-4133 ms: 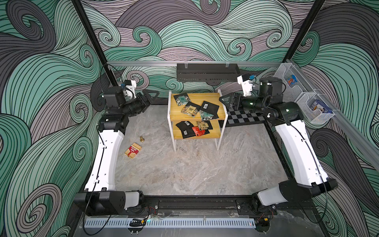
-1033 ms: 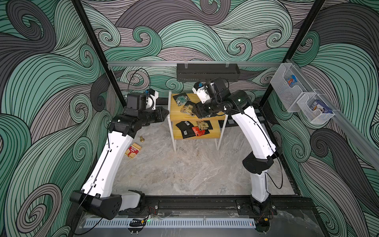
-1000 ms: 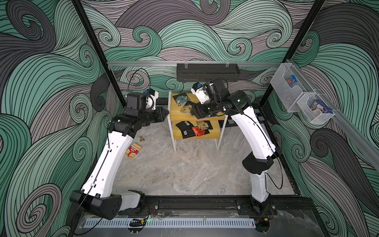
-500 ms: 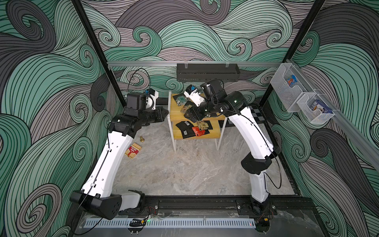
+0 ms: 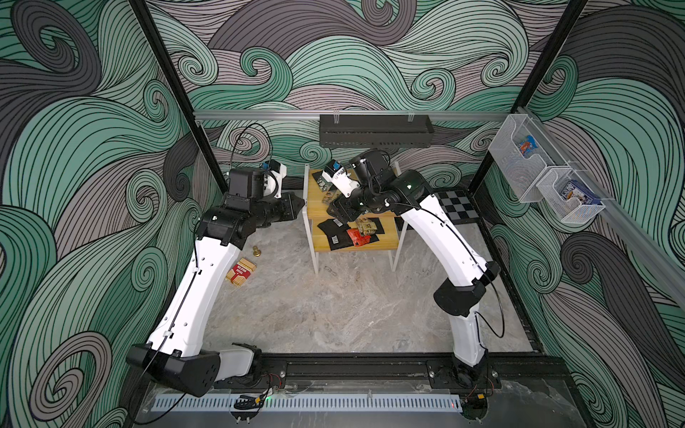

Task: Remove the tea bags from the shelf
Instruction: Pick up the tea bag from the shelf.

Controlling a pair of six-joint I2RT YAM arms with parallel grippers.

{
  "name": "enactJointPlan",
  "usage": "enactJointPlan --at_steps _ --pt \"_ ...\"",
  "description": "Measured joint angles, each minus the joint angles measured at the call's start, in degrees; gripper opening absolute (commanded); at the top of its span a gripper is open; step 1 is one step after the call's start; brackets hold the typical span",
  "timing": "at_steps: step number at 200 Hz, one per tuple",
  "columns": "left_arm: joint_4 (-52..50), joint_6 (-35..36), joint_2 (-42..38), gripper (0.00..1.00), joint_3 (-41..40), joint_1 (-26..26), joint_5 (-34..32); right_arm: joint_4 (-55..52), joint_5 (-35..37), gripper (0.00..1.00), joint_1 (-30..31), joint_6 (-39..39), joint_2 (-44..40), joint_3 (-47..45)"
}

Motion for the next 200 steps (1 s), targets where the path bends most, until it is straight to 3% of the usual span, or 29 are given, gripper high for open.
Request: enactJointPlan --at_steps 80,200 --pt "0.0 0.0 0.0 0.12 0.0 0.0 -0.1 11.9 5.5 0.58 2.8 -4.2 -12.5 -21.9" --pt "0.1 0.0 0.0 0.12 0.0 0.0 -1.0 22.1 11.3 0.24 5.6 -9.6 -16.3 -31.2"
